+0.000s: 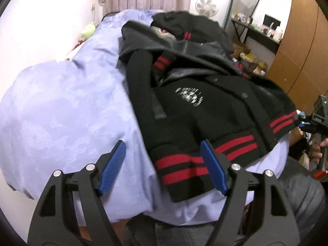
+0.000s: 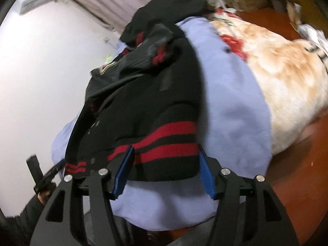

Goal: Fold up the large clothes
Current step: 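Open both tools and move them to the red-striped knit hem, then close both tools on the red-striped hem of the jacket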

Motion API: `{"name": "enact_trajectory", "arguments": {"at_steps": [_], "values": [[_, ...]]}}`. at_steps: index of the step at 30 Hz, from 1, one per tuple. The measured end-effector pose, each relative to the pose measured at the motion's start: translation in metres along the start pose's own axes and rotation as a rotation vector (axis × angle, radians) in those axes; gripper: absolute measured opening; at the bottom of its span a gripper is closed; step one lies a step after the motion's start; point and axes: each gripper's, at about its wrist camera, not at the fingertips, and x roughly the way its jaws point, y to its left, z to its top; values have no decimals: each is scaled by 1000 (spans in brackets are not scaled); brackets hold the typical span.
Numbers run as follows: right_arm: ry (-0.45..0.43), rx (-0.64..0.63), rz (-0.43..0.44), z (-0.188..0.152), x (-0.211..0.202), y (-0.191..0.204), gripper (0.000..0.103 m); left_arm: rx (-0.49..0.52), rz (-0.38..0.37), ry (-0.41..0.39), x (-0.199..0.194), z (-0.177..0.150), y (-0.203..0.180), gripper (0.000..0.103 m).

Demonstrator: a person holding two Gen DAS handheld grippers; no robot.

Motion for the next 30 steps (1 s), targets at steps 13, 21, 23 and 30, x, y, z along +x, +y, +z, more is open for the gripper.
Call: {"name": "enact_trajectory", "arguments": {"at_steps": [13, 21, 23, 30], "values": [[-13, 19, 21, 3, 0, 2, 68, -64, -70, 112, 25, -23, -23, 73], [-15, 29, 0, 22, 7, 8, 68, -100, -77, 134, 48, -6, -25, 79], [17, 55, -9, 23, 19, 2, 68, -94, -69, 142, 54, -4, -27, 83], [-57, 50, 93, 27, 8, 20, 66, -126, -121, 71, 31, 13, -42, 84]]}}
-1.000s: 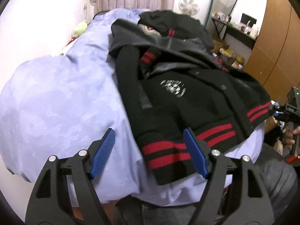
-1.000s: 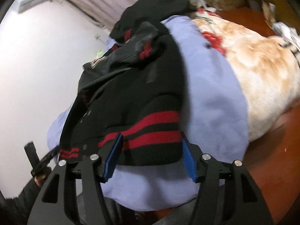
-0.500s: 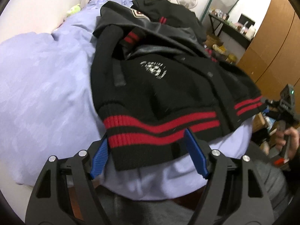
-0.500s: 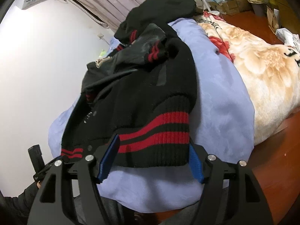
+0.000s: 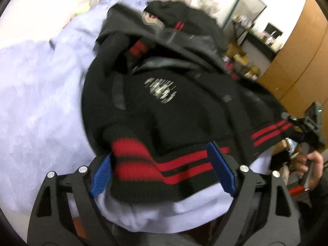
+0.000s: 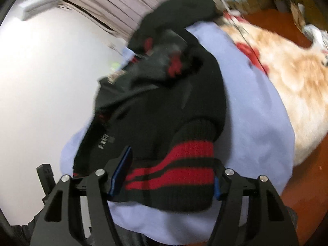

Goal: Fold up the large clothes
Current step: 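Close both tools on the red-striped hem of the jacket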

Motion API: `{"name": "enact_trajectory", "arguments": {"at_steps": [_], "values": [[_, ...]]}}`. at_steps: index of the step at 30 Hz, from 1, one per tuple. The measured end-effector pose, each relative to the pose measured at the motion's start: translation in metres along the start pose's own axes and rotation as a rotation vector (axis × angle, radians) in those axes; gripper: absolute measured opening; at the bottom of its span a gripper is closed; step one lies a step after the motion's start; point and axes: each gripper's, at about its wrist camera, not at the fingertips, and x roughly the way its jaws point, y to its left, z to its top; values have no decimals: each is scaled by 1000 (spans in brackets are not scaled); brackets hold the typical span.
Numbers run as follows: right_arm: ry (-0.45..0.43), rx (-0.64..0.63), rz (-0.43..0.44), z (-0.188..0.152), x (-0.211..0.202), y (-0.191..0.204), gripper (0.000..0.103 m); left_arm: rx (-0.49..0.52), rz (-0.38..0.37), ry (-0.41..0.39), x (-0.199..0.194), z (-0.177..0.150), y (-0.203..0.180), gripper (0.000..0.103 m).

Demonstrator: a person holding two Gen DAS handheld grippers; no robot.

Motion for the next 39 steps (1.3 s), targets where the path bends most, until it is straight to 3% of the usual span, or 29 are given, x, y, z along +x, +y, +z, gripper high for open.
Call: {"name": "enact_trajectory", "arguments": {"at_steps": [2, 7, 10, 12, 16, 23, 27, 29, 37, 38, 39], "values": [[17, 4, -27, 4, 6, -1, 67, 36, -43, -13, -4, 4, -10, 84], [82, 22, -155, 3, 34, -14, 67, 29, 28, 33, 18, 16, -14, 84], [77, 42, -152, 3, 36, -17, 68, 42, 76, 68, 32, 14, -17, 84], [81, 66, -101, 5, 30, -15, 67, 65, 117, 79, 35, 10, -20, 84], [51, 29, -57, 8, 14, -2, 66, 3, 160, 73, 24, 2, -4, 84], [55, 85, -48, -1, 20, -15, 67, -159, 70, 89, 15, -34, 39, 84], [63, 87, -51, -2, 26, -16, 67, -195, -15, 41, 11, -27, 42, 84], [53, 87, -44, 0, 25, -14, 67, -208, -23, 28, 13, -17, 41, 84], [55, 111, -58, 5, 36, -18, 66, -219, 50, 104, 41, 9, 34, 84], [54, 117, -57, 5, 36, -19, 65, -216, 66, 110, 43, 9, 34, 84], [61, 125, -63, 5, 37, -21, 53, -216, 81, 112, 44, 10, 33, 80]]}}
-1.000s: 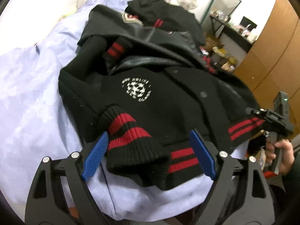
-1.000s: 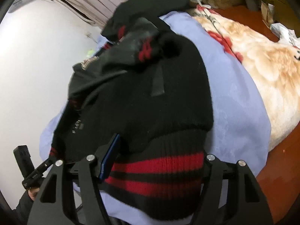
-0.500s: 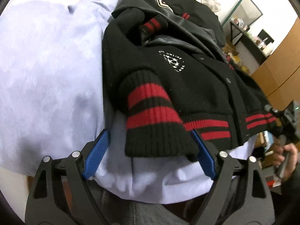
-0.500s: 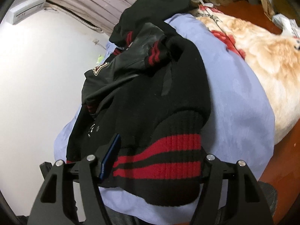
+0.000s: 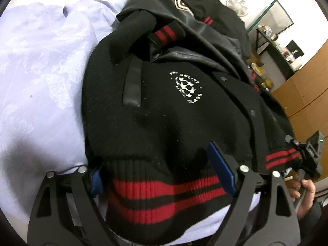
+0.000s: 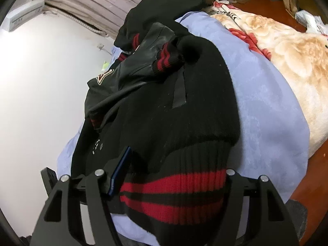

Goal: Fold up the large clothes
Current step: 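Close both tools on the red-striped hem of the jacket, then lift the hem with both tools and fold it over toward the collar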

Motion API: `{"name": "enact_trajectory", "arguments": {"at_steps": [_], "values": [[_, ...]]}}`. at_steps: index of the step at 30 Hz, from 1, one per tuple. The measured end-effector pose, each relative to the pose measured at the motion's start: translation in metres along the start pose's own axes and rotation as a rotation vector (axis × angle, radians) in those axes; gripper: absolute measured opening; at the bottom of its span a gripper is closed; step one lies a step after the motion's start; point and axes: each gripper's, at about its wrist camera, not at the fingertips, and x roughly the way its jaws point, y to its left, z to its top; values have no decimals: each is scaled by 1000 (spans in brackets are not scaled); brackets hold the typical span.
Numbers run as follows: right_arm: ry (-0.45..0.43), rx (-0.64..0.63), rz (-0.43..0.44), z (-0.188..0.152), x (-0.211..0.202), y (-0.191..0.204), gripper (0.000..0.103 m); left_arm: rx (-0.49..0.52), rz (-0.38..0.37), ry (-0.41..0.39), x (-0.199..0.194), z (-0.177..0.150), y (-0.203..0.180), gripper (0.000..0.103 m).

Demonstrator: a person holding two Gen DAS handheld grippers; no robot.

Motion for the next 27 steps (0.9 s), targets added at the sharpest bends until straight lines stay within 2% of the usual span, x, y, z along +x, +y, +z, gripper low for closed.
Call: {"name": "enact_trajectory", "arguments": {"at_steps": [1, 3, 5, 6, 8, 15, 18, 23, 27], "values": [[12, 5, -7, 1, 0, -1, 43, -2, 13, -1, 0, 1, 1, 66], [25, 27, -13, 3, -1, -6, 31, -15, 33, 4, -2, 3, 4, 52], [29, 41, -3, 6, -6, -9, 23, -20, 34, -3, -10, 7, 6, 33], [24, 34, -2, 6, -9, -7, 20, -21, 47, -8, -14, 9, 8, 21], [-1, 5, 3, 7, -20, 4, 17, -51, -8, -20, -26, 13, 12, 19], [-66, -62, 65, 15, -49, 39, 15, -1, -126, -100, -68, 29, -7, 15], [-79, -63, 92, 18, -61, 45, 15, 20, -215, -159, -91, 34, -15, 14], [-108, -90, 150, 14, -93, 60, 14, 14, -323, -236, -133, 30, -13, 14], [-126, -105, 187, 7, -121, 67, 14, 40, -376, -259, -163, 17, -12, 14]]}}
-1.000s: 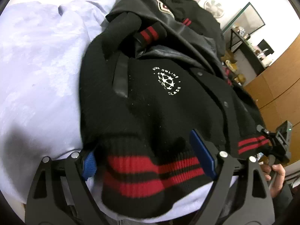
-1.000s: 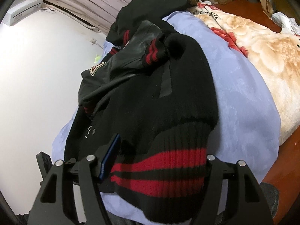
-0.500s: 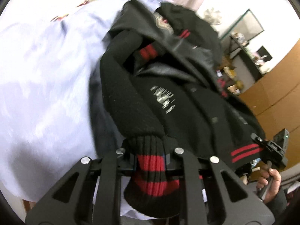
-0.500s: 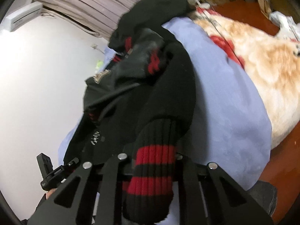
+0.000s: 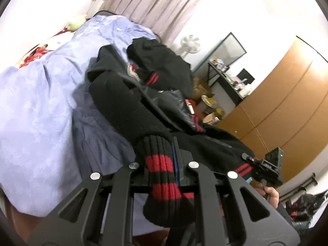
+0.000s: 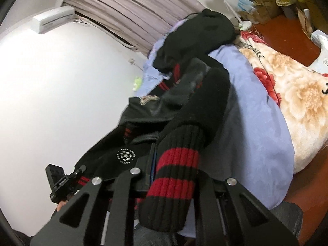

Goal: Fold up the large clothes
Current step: 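Lift the hem with both tools and fold it over toward the collar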

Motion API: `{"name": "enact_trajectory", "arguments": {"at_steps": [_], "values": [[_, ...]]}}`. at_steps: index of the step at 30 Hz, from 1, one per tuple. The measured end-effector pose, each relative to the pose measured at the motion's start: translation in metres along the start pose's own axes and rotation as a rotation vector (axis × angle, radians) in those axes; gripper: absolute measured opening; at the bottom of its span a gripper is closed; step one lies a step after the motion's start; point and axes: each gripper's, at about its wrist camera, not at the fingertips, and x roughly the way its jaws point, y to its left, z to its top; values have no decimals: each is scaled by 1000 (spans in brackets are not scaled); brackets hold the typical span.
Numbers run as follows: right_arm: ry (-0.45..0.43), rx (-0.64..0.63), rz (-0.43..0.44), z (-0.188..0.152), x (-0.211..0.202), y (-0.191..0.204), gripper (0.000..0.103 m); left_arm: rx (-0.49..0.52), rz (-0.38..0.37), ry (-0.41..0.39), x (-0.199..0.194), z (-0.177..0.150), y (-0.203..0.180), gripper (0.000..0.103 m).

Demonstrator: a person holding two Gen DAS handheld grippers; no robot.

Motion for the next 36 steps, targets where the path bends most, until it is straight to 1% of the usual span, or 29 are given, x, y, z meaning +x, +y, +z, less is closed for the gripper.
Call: {"name": "enact_trajectory", "arguments": {"at_steps": [3, 5, 10, 12, 15, 17, 18, 19, 21, 23, 25, 27, 29, 31, 33, 36], "values": [[-3, -18, 16, -10, -26, 8, 14, 1, -34, -13, -21, -2, -6, 14], [2, -22, 23, -18, -39, 12, 14, 18, -51, -18, -39, -7, -14, 14], [17, -45, 46, -45, -83, 33, 14, 21, -107, -38, -84, -27, -36, 14], [22, -35, 58, -54, -95, 36, 14, 2, -113, -42, -92, -30, -36, 14], [10, 74, 96, -63, -103, 20, 14, -104, -121, -62, -105, -38, -16, 14], [-13, 181, 152, -65, -103, 3, 15, -171, -126, -75, -105, -40, -3, 14], [-24, 211, 175, -64, -102, -1, 15, -199, -122, -82, -103, -39, 3, 14], [-36, 231, 202, -62, -100, -3, 14, -203, -115, -85, -102, -36, 3, 14], [-51, 241, 228, -57, -97, -2, 14, -201, -103, -95, -98, -27, 2, 14], [-60, 251, 264, -44, -91, -1, 14, -222, -93, -113, -92, -16, 3, 14], [-70, 269, 293, -28, -83, -2, 15, -259, -92, -144, -83, -1, 7, 15], [-73, 292, 299, -6, -70, -3, 15, -286, -86, -175, -76, 10, 11, 15], [-71, 292, 279, 15, -55, 0, 15, -326, -80, -202, -60, 24, 17, 15], [-66, 289, 254, 36, -37, 2, 15, -351, -55, -215, -41, 39, 24, 15], [-66, 287, 223, 55, -16, 2, 15, -373, -17, -214, -17, 56, 39, 15], [-75, 291, 135, 86, 24, -5, 15, -382, 41, -194, 20, 80, 63, 15]]}}
